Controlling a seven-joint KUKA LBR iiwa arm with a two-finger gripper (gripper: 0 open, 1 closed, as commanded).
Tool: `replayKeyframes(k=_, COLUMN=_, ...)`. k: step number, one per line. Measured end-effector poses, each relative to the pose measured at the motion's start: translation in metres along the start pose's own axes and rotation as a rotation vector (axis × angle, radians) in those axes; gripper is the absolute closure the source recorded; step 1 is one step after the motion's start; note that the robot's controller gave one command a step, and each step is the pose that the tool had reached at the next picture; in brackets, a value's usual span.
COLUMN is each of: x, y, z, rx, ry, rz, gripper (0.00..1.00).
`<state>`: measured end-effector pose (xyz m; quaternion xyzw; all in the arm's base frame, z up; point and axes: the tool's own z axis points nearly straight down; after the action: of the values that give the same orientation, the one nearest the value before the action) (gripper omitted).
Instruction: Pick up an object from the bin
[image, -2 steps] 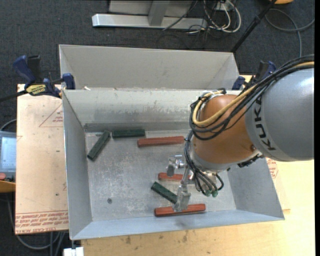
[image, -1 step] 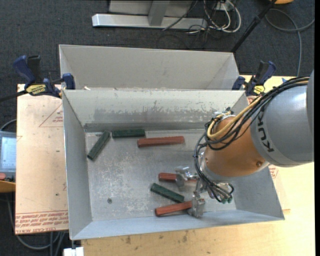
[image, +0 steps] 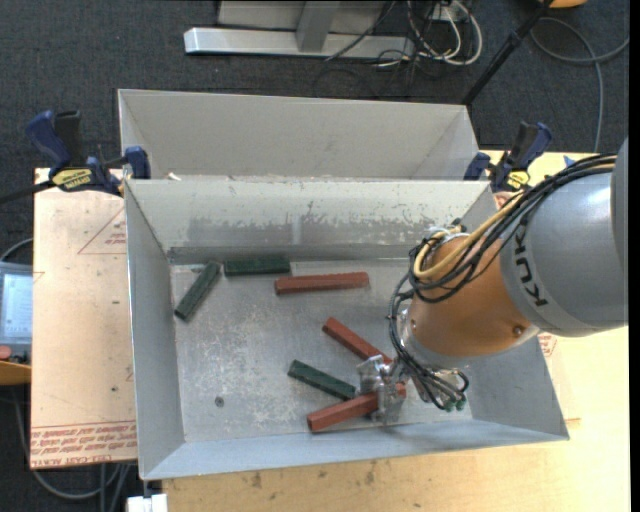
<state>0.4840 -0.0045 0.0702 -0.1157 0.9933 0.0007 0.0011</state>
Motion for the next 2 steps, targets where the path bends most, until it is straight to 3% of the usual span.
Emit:
replayKeyframes(k=1, x=-0.0038, y=-0.0008, z=-0.0016, rx=0.003, ry=-0.015, rz=0.001, gripper=0.0)
replayKeyframes(k=2, x=-0.0001, y=-0.0002, z=-0.0002, rx=0.0, ry=0.0, rz=0.0, gripper=1.0)
